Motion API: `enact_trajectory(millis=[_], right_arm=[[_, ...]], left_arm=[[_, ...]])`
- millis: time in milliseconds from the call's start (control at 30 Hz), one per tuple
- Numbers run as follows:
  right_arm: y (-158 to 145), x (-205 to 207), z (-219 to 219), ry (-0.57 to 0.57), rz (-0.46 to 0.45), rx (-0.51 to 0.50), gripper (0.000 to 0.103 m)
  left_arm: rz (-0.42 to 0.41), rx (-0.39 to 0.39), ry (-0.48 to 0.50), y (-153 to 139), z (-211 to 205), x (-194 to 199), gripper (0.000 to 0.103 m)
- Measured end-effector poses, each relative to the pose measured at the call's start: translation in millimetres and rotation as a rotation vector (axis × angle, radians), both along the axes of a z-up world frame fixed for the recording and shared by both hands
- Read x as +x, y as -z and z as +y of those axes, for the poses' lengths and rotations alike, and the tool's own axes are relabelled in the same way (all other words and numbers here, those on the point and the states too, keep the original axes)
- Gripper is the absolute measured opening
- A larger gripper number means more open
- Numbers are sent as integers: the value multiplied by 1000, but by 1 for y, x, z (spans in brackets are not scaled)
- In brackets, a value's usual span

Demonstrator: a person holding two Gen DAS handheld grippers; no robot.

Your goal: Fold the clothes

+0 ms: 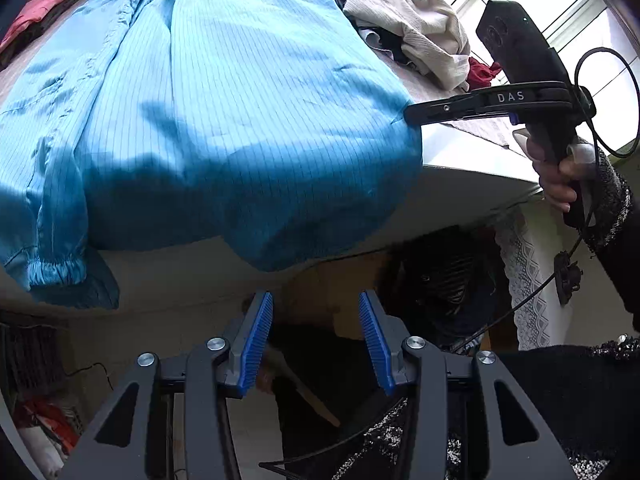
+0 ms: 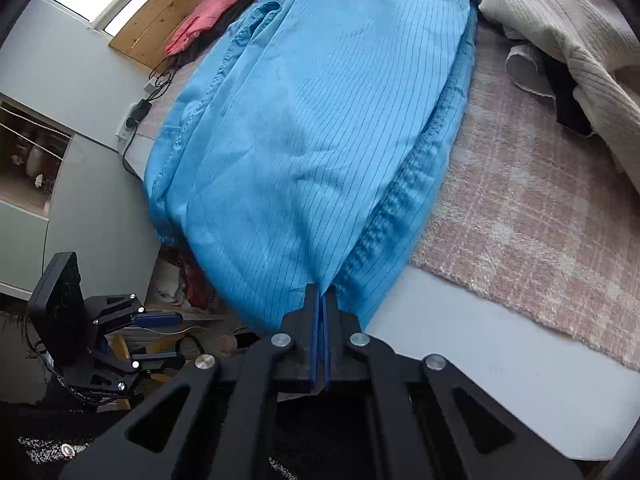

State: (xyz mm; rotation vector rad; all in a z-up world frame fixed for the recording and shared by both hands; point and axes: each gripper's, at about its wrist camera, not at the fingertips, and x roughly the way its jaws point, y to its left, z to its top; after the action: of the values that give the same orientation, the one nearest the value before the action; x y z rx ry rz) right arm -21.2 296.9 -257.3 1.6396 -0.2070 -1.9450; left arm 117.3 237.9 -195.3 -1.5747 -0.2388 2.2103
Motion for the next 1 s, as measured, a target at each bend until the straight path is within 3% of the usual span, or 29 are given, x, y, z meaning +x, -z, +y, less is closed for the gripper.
enact_trajectory(millis=[100, 200, 233, 267, 367, 533, 667, 800, 867, 1000], right_arm=[[4, -10, 3, 36, -70, -4, 6], [-19, -29, 13, 52, 19, 0, 23], [-27, -39, 17, 70, 53, 19, 33], [-33, -53, 20, 98, 89, 25, 36], [-34, -104, 31, 161, 158, 66, 36], [-10, -157, 35, 168, 105, 59, 36], [3, -157, 30, 104, 76, 51, 36], [7, -146, 26, 69, 40, -13, 35], [5, -144, 27, 84, 33, -32, 4], [-11, -142, 25, 111, 28, -113, 4]], left_arm=[[40, -13, 38, -8, 23, -9, 43], [79, -25, 77, -16, 46, -19, 43], [93, -29, 90, -18, 53, -22, 43], [106, -34, 103, -21, 61, -25, 43], [147, -68, 125, -27, 78, -34, 43], [142, -89, 86, -25, 79, -49, 43], [142, -87, 48, -25, 77, -59, 45], [152, -74, 34, -23, 83, -71, 54], [150, -59, 39, -22, 92, -78, 54], [177, -95, 69, -16, 117, -86, 55]])
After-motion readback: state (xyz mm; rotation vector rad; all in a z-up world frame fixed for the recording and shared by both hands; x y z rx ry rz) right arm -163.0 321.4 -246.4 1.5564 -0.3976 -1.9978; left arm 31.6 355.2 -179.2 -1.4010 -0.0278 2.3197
